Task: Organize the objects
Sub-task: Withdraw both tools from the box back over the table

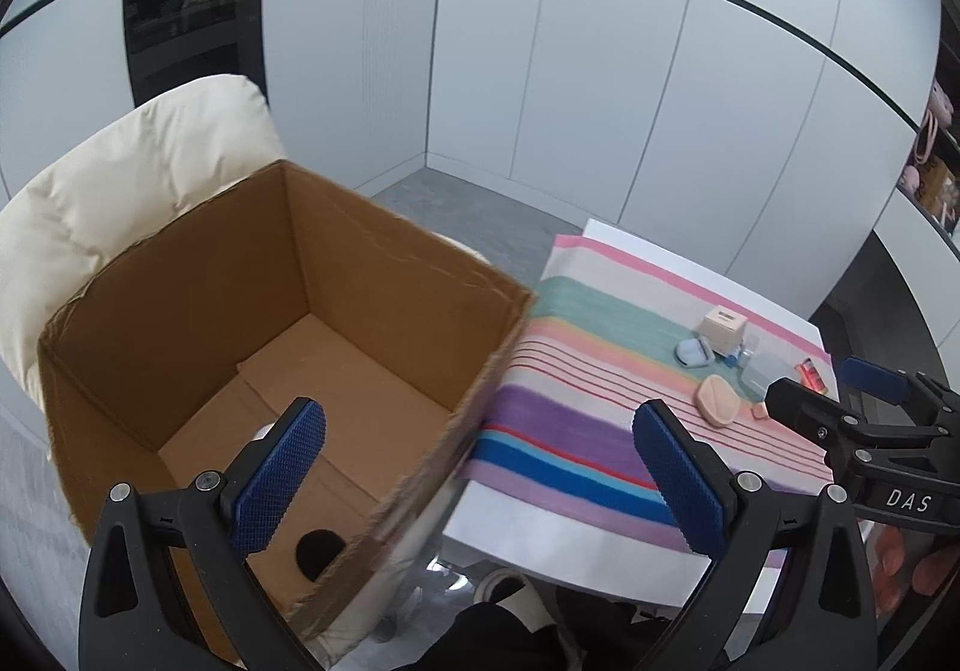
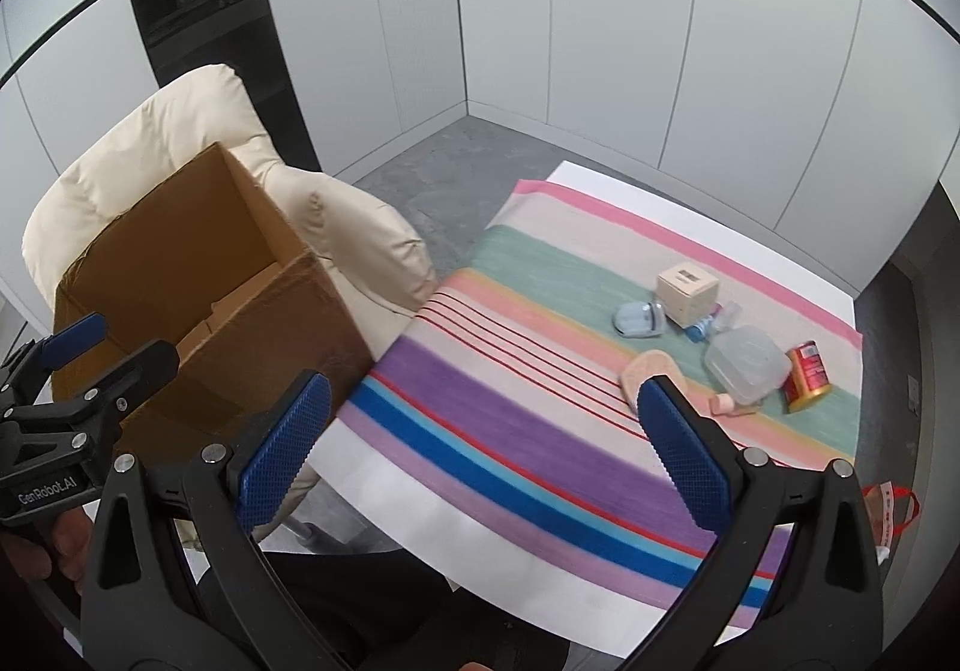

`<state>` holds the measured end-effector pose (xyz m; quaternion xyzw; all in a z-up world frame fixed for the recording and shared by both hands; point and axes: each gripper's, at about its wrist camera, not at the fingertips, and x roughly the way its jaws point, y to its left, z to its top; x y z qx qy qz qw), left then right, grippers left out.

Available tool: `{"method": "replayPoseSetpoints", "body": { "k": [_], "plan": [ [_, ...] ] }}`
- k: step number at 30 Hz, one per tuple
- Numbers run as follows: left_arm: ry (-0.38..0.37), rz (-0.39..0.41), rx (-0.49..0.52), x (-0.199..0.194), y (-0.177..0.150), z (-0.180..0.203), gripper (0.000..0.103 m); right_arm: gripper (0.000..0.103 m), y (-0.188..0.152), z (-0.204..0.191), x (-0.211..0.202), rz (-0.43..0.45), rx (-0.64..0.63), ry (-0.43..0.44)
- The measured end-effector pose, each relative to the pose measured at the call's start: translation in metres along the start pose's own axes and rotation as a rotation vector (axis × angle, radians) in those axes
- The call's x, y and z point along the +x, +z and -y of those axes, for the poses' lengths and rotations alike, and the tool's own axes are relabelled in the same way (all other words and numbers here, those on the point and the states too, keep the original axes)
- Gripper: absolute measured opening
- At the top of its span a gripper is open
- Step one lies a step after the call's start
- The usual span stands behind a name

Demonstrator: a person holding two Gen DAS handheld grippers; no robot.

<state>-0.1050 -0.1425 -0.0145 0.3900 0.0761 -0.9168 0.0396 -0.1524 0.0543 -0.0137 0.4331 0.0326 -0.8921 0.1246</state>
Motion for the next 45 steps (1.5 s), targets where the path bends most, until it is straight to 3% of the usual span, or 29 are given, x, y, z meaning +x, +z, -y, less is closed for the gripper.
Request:
{"method": "replayPoseSetpoints", "body": {
  "k": [17, 45],
  "plan": [
    [-0.074, -0.011, 0.074, 0.013, 0.005, 0.062, 0.103, 0.103, -0.019, 0.066, -0.016, -0.006, 0.081, -0.055],
    [-0.228, -0.065, 0.240, 0.035, -0.008, 0.198, 0.102, 0.103, -0.072, 0.188, -0.051, -0.010, 0.245, -0.178]
  ]
}}
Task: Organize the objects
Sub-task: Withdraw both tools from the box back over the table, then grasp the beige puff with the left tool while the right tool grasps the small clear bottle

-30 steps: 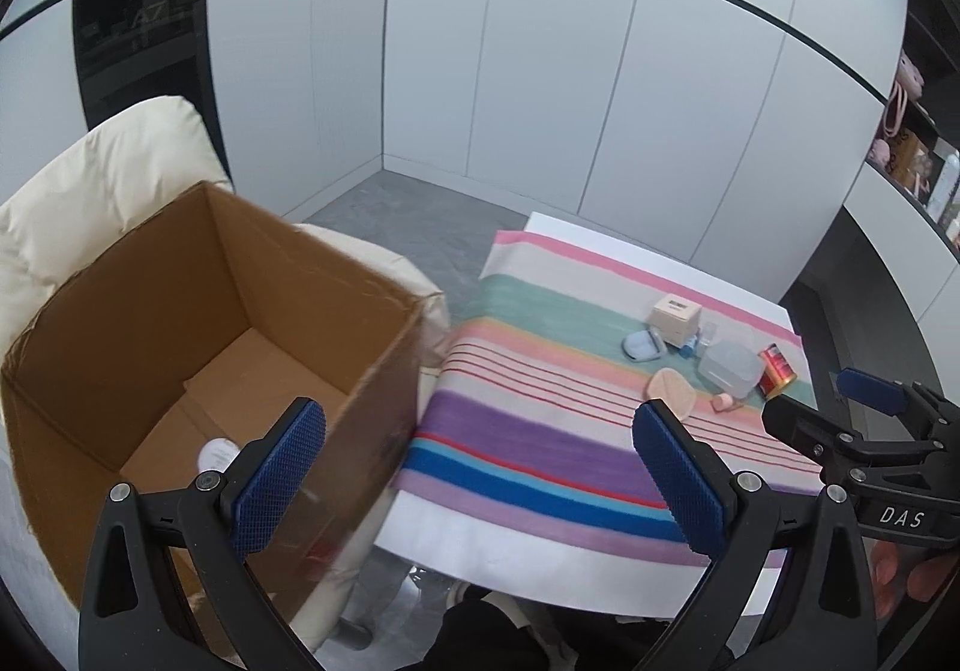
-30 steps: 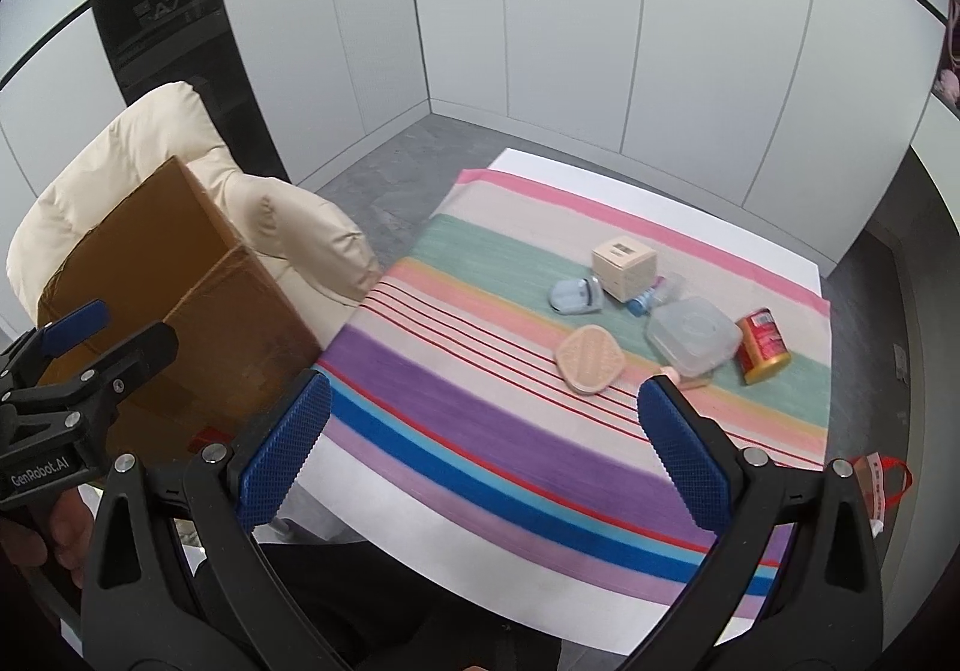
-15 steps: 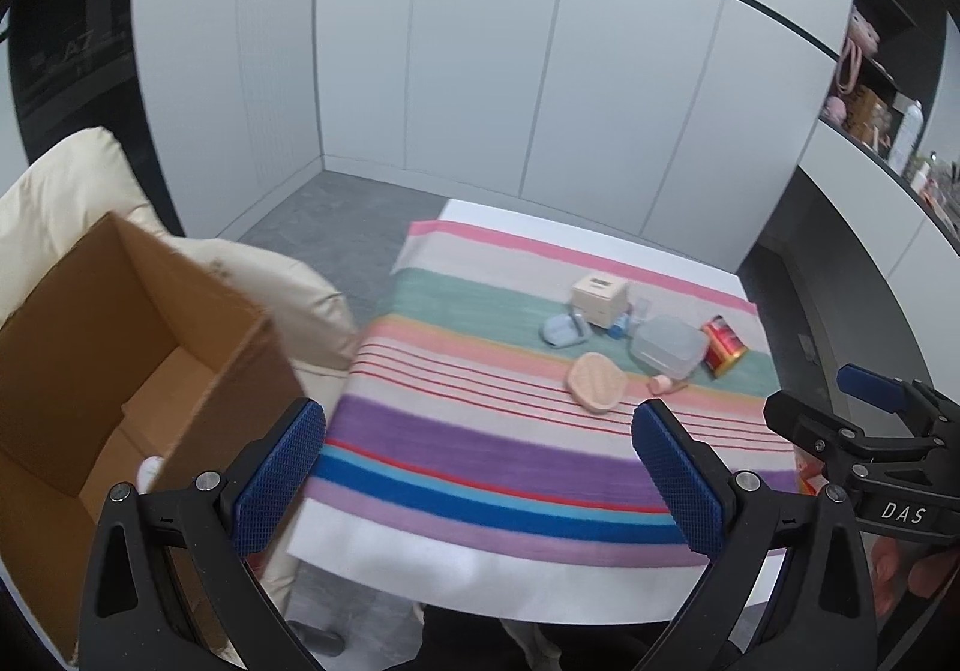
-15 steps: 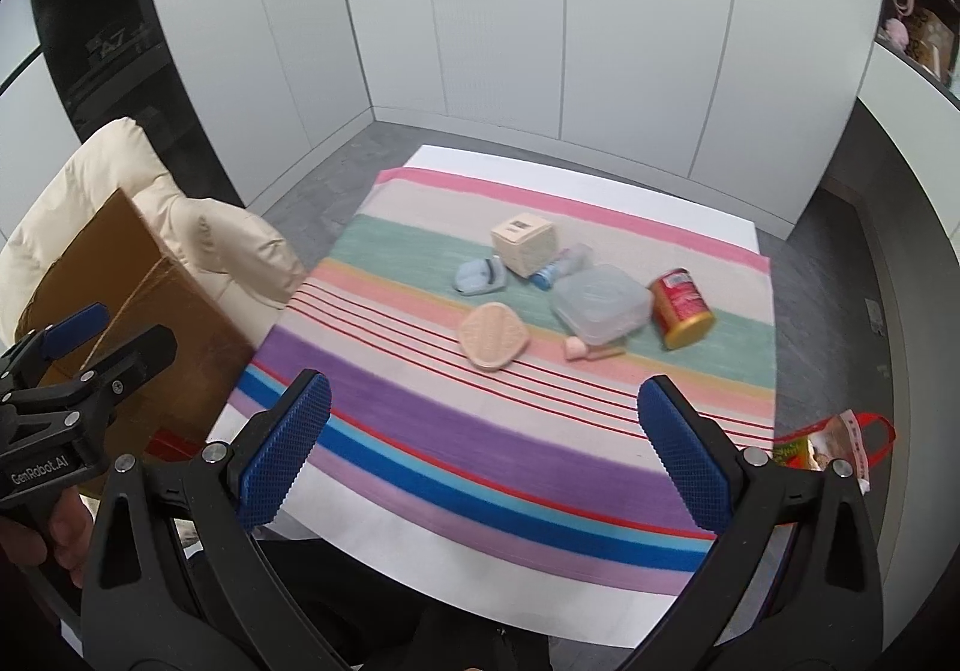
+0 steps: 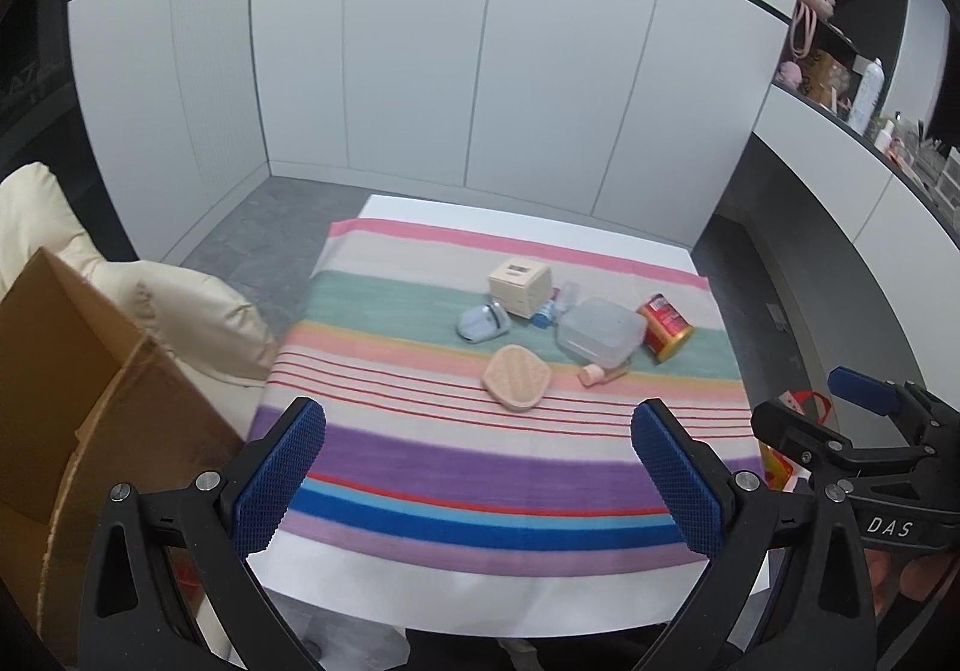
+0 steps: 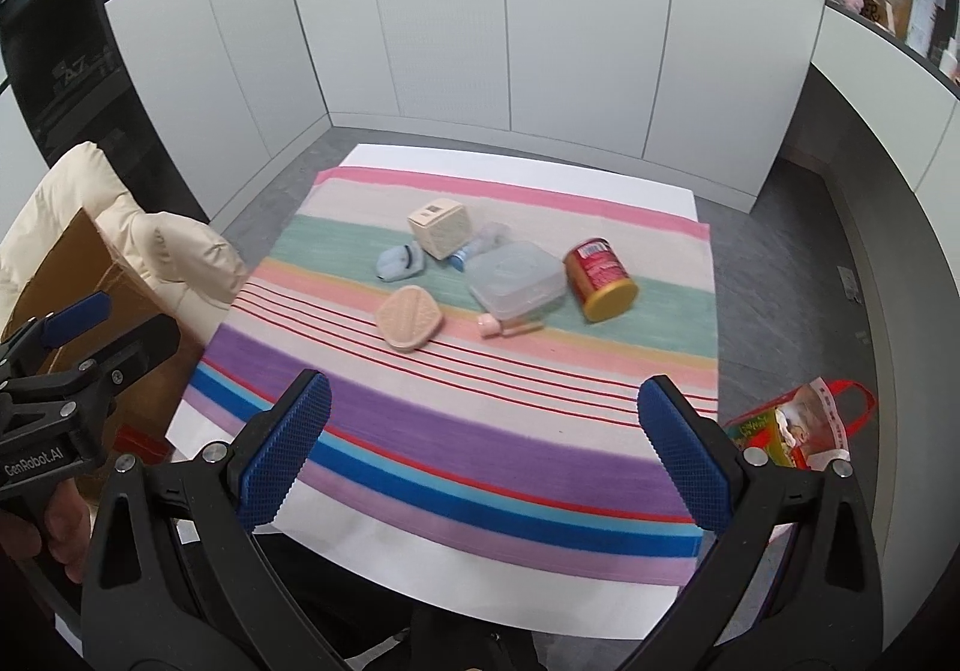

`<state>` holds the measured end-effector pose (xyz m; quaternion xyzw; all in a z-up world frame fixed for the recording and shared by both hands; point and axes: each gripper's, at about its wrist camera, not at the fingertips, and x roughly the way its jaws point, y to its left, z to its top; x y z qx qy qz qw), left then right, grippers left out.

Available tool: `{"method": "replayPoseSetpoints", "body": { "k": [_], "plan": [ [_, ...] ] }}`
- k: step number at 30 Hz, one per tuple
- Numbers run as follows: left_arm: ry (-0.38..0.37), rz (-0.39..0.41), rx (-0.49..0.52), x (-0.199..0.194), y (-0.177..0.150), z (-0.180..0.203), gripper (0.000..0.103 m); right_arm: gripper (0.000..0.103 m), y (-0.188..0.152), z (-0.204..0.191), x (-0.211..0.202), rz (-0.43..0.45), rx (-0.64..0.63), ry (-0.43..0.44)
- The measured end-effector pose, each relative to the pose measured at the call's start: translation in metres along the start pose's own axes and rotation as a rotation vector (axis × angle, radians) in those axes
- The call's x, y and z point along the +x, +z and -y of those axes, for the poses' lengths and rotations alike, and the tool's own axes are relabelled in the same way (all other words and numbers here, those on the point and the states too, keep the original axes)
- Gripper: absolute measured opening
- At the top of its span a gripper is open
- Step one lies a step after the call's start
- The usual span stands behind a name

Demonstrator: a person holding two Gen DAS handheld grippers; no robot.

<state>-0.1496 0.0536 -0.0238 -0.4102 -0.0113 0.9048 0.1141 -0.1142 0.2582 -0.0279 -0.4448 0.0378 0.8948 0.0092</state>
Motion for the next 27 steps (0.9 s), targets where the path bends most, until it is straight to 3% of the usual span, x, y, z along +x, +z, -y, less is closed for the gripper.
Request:
{"method": "replayPoseSetpoints", "body": {
  "k": [7, 18, 27],
  "plan": [
    [0.017, -0.036, 0.054, 0.032, -0.006, 0.016, 0.101, 0.103, -0.007, 0.017, 0.017, -0.005, -0.002, -0.033],
    [0.035, -0.147, 0.144, 0.122, -0.018, 0.031, 0.095, 0.100, -0.016, 0.057, 0.102, -0.109, 0.082, -0.074],
    [0.016, -0.207, 0.161, 0.197, -0.023, 0.031, 0.094, 0.097, -0.024, 0.049, 0.175, -0.165, -0.017, -0.068]
  ]
}}
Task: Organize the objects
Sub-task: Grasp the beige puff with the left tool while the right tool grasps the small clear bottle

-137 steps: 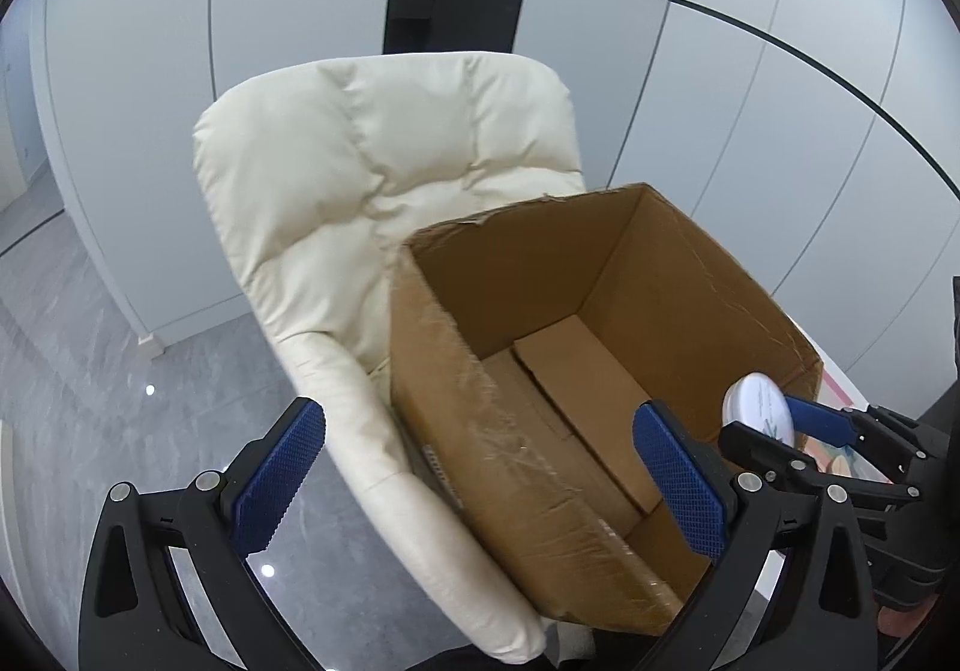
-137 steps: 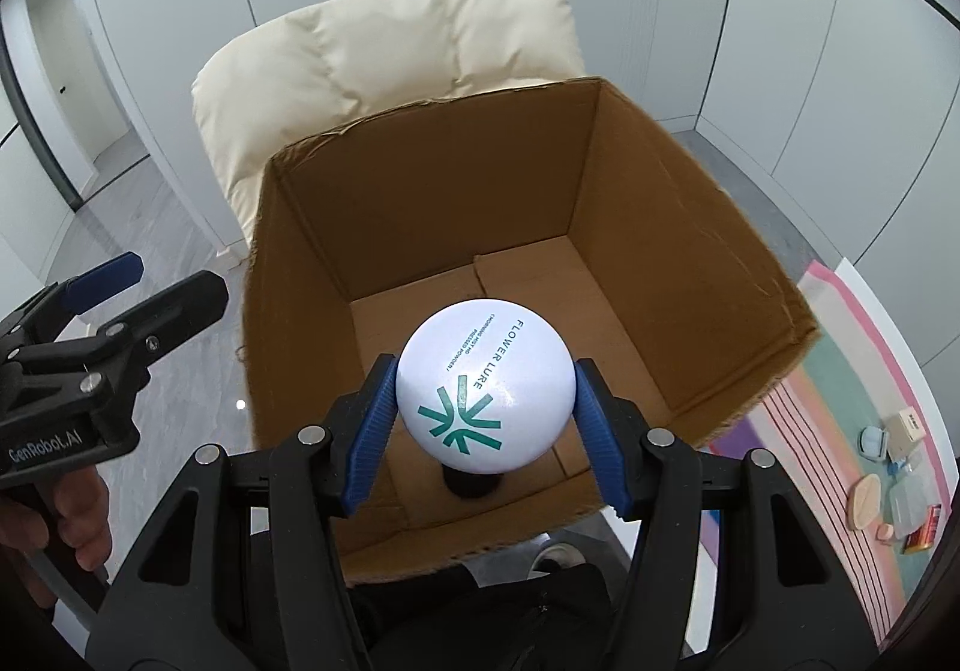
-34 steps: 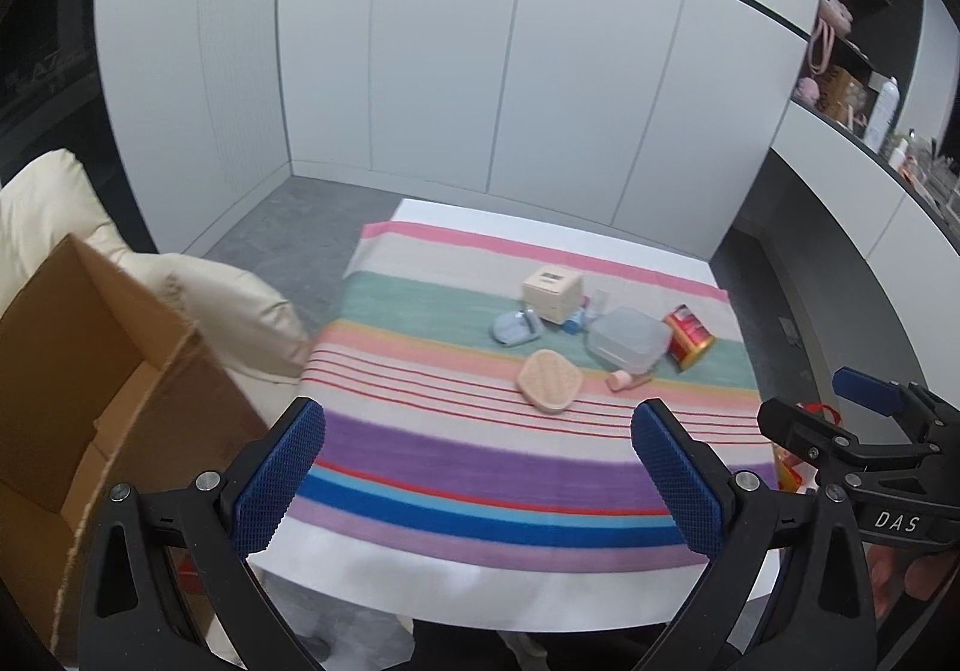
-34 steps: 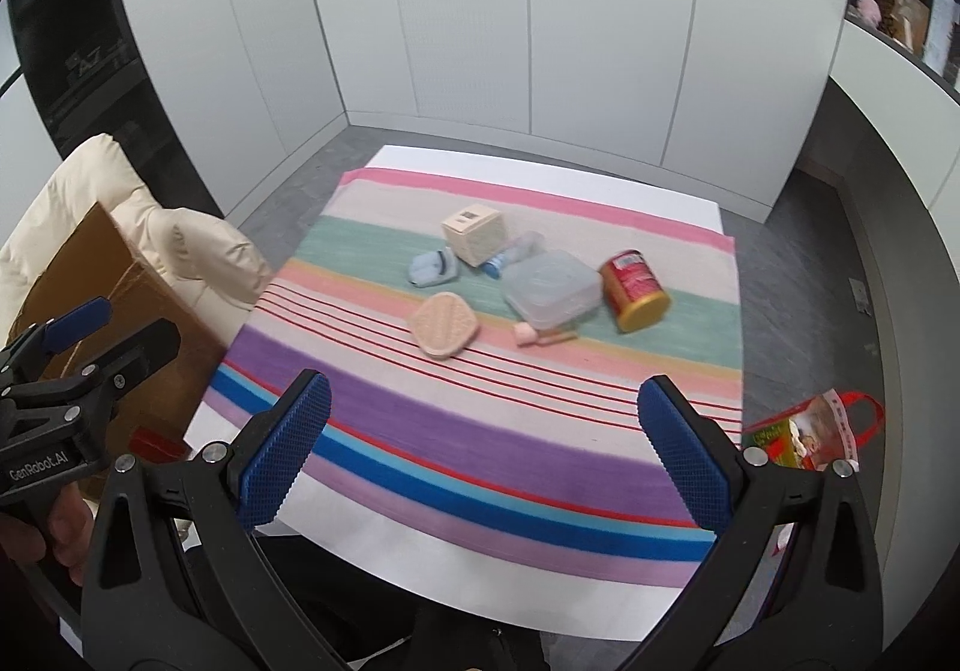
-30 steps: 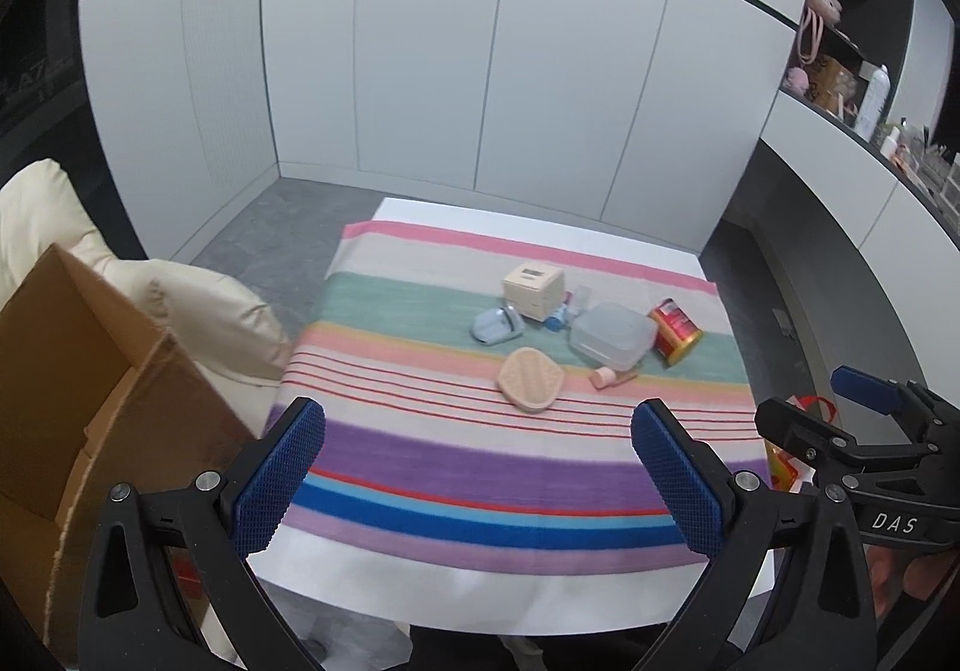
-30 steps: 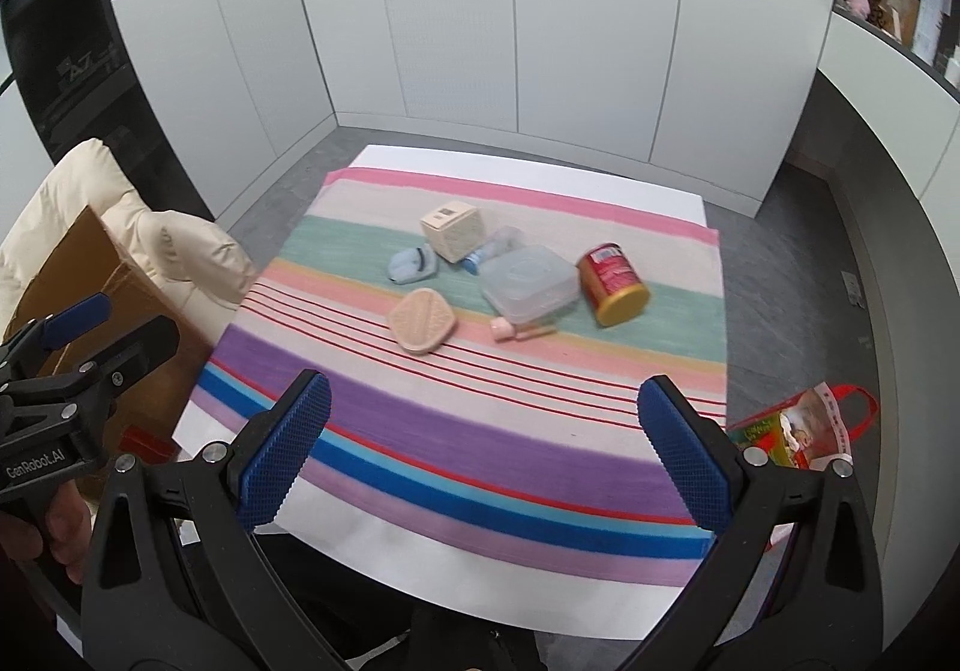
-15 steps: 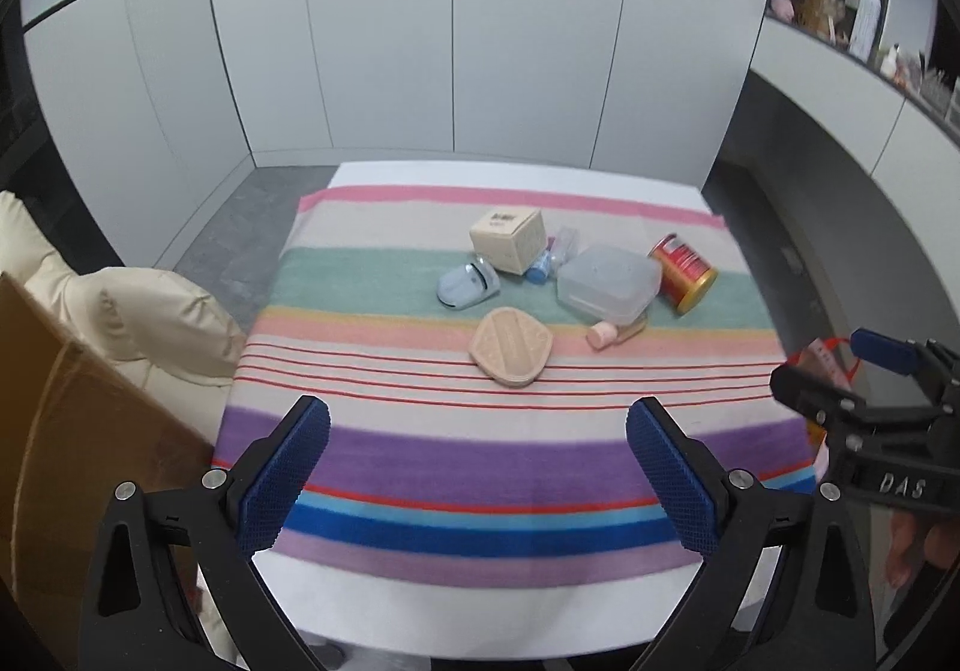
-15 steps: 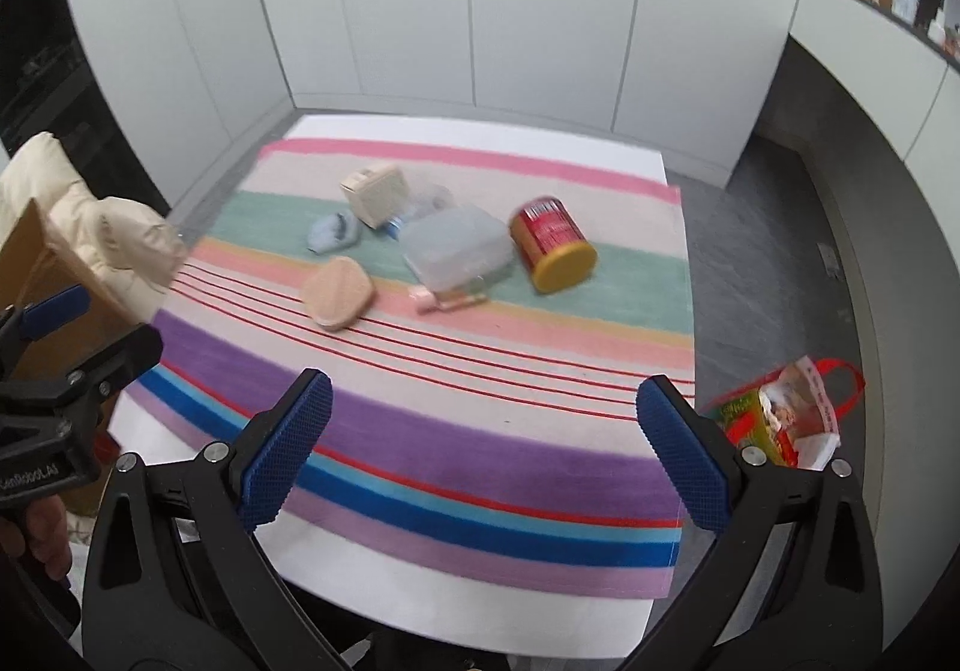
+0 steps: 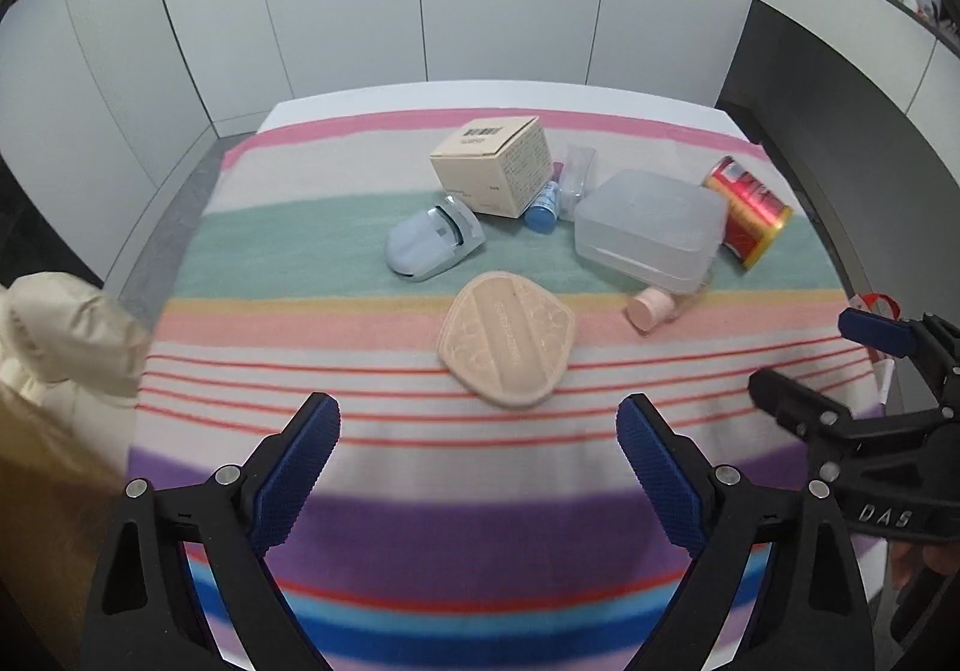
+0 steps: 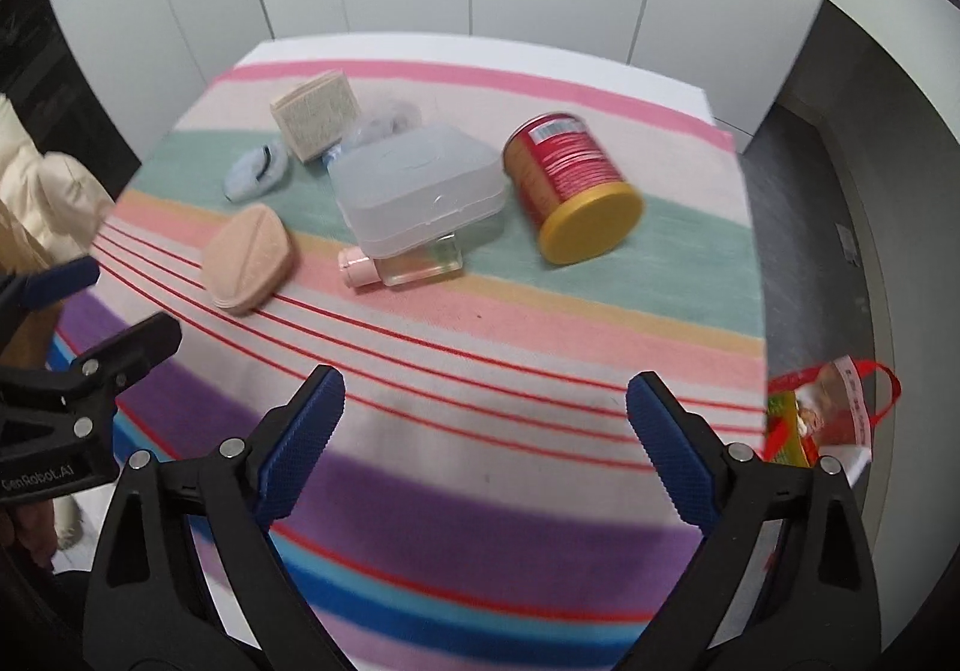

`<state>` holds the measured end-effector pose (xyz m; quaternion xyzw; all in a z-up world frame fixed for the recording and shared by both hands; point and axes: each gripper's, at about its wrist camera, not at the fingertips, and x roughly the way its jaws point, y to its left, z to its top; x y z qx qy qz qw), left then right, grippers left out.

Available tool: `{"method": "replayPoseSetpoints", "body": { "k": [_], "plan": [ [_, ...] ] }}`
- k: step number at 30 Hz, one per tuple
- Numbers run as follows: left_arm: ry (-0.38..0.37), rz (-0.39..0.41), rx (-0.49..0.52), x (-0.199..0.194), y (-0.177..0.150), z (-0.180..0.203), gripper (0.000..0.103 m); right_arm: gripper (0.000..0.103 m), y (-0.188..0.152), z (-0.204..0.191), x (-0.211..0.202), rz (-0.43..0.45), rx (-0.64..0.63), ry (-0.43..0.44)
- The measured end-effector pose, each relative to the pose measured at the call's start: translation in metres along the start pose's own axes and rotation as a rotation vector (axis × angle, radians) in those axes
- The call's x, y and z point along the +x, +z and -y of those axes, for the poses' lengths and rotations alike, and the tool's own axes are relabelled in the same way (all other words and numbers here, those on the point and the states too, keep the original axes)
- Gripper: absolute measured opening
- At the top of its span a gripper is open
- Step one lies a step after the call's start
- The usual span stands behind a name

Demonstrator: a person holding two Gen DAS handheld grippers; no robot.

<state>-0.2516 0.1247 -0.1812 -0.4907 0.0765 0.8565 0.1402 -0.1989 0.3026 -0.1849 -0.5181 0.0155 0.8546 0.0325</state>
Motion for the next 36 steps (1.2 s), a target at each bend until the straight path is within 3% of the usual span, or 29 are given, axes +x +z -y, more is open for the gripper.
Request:
{"method": "replayPoseSetpoints", "body": {
  "k": [8, 13, 19, 23, 26, 28, 30, 32, 33, 36],
  "plan": [
    [-0.015, -0.053, 0.010, 0.051, -0.002, -0.003, 0.093, 0.097, 0.007, -0.006, 0.053, -0.011, -0.023, 0.026],
    [-0.019, -0.018, 0.037, 0.059, 0.001, -0.004, 0.093, 0.097, 0.014, -0.008, 0.060, 0.034, -0.033, 0.028],
    [-0.062, -0.002, 0.091, 0.058, 0.007, -0.002, 0.080, 0.097, 0.020, -0.014, 0.063, 0.042, -0.044, 0.049],
    [-0.064, 0.006, 0.116, 0.056, 0.011, -0.003, 0.062, 0.097, 0.019, -0.015, 0.062, 0.052, -0.028, 0.080],
    [-0.049, 0.003, 0.103, 0.054, 0.010, -0.005, 0.059, 0.097, 0.020, -0.019, 0.060, 0.053, 0.000, 0.106],
    [-0.046, 0.003, 0.085, 0.054, 0.010, -0.009, 0.058, 0.097, 0.025, -0.019, 0.064, 0.054, 0.016, 0.076],
    [-0.052, 0.000, 0.061, 0.053, 0.010, -0.011, 0.058, 0.093, 0.026, -0.021, 0.065, 0.063, 0.025, 0.059],
    [-0.051, -0.008, 0.054, 0.052, 0.009, -0.011, 0.058, 0.072, 0.027, -0.023, 0.064, 0.077, 0.010, 0.013],
    [-0.050, -0.011, 0.053, 0.051, 0.009, -0.011, 0.058, 0.067, 0.028, -0.024, 0.064, 0.079, 0.003, 0.001],
    [-0.060, -0.013, 0.052, 0.043, 0.008, -0.007, 0.058, 0.066, 0.026, -0.022, 0.061, 0.065, 0.011, 0.015]
  ]
}}
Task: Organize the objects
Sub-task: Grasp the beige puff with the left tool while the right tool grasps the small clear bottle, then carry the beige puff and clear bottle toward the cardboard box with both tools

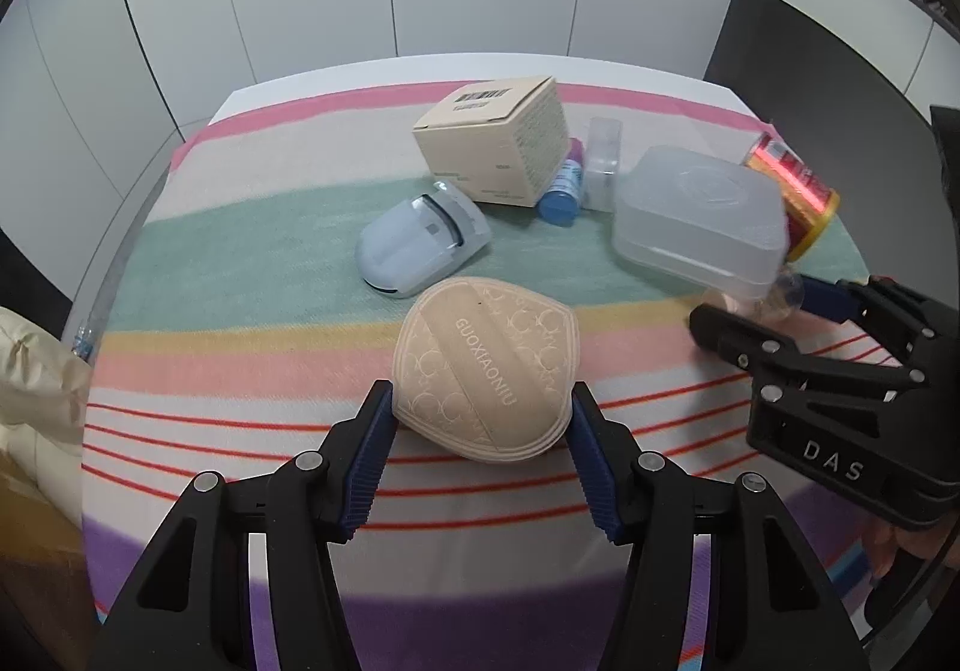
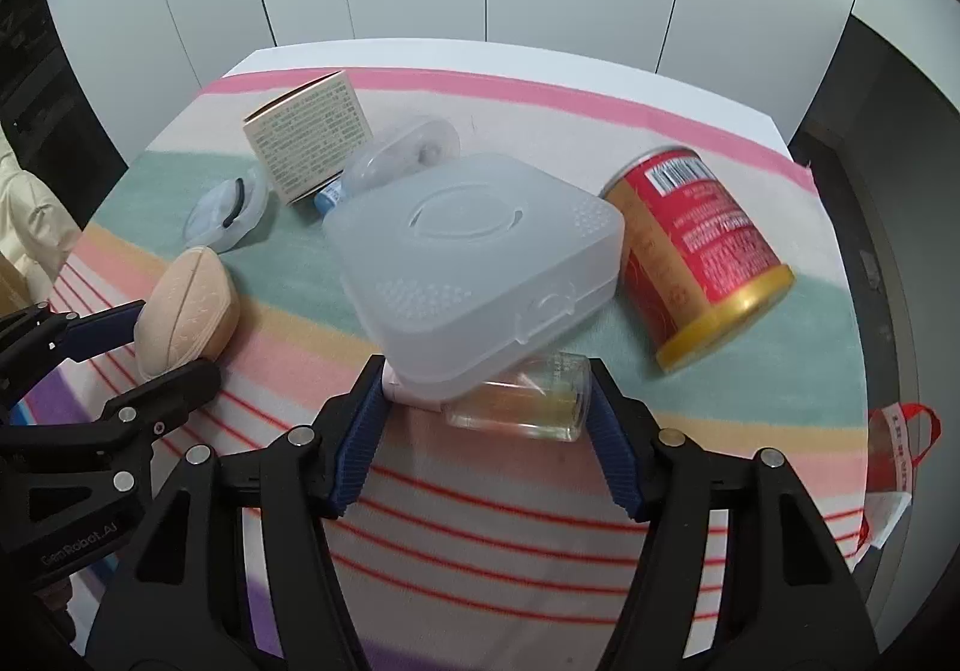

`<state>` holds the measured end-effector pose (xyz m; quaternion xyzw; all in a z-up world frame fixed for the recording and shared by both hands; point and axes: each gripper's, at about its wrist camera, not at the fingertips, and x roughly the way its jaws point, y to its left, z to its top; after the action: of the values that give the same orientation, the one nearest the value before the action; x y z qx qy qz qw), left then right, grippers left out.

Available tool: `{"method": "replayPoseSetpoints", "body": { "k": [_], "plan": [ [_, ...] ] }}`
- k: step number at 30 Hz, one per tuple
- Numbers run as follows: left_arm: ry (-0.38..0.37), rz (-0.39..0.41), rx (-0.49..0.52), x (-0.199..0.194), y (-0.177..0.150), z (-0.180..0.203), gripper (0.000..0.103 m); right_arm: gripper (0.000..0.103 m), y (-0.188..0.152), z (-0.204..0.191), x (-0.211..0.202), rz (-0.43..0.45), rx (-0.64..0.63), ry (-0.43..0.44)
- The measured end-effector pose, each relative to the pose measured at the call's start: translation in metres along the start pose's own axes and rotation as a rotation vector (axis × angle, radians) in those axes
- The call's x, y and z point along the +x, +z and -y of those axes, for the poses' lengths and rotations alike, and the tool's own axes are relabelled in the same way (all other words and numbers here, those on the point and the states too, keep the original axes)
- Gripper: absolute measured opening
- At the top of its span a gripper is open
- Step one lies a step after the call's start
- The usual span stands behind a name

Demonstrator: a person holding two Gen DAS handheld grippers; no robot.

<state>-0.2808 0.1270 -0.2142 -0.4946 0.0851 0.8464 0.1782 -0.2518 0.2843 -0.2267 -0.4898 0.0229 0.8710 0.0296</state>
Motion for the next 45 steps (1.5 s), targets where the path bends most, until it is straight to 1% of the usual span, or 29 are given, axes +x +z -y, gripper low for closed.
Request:
{"method": "replayPoseSetpoints", "body": {
  "k": [4, 8, 15, 20, 29, 31, 35, 39, 41, 45],
  "plan": [
    [-0.006, 0.006, 0.021, -0.013, 0.000, 0.008, 0.058, 0.065, -0.002, 0.006, -0.005, -0.035, 0.021, 0.018],
    [-0.019, 0.008, 0.019, -0.030, 0.001, 0.014, 0.058, 0.065, -0.011, 0.008, -0.019, -0.056, 0.039, 0.020],
    [-0.015, 0.036, 0.013, -0.075, 0.004, 0.022, 0.058, 0.065, -0.015, 0.017, -0.055, -0.070, 0.075, 0.028],
    [-0.006, 0.064, 0.007, -0.109, 0.005, 0.023, 0.058, 0.065, -0.012, 0.013, -0.089, -0.058, 0.056, 0.024],
    [-0.017, 0.107, -0.041, -0.169, 0.003, 0.022, 0.058, 0.065, -0.008, 0.003, -0.153, -0.025, 0.001, 0.024],
    [-0.024, 0.120, -0.056, -0.183, 0.000, 0.021, 0.058, 0.065, -0.010, 0.001, -0.166, -0.015, -0.010, 0.020],
    [-0.012, 0.148, -0.076, -0.213, -0.007, 0.018, 0.058, 0.065, -0.016, -0.004, -0.197, -0.007, -0.028, 0.023],
    [-0.031, 0.169, -0.106, -0.238, -0.016, 0.014, 0.058, 0.065, -0.024, -0.007, -0.227, 0.012, -0.029, 0.025],
    [-0.040, 0.178, -0.111, -0.249, -0.022, 0.014, 0.058, 0.065, -0.029, -0.008, -0.241, 0.019, -0.033, 0.026],
    [-0.035, 0.189, -0.119, -0.259, -0.033, 0.014, 0.058, 0.065, -0.038, -0.008, -0.256, 0.036, -0.032, 0.039]
  ]
}}
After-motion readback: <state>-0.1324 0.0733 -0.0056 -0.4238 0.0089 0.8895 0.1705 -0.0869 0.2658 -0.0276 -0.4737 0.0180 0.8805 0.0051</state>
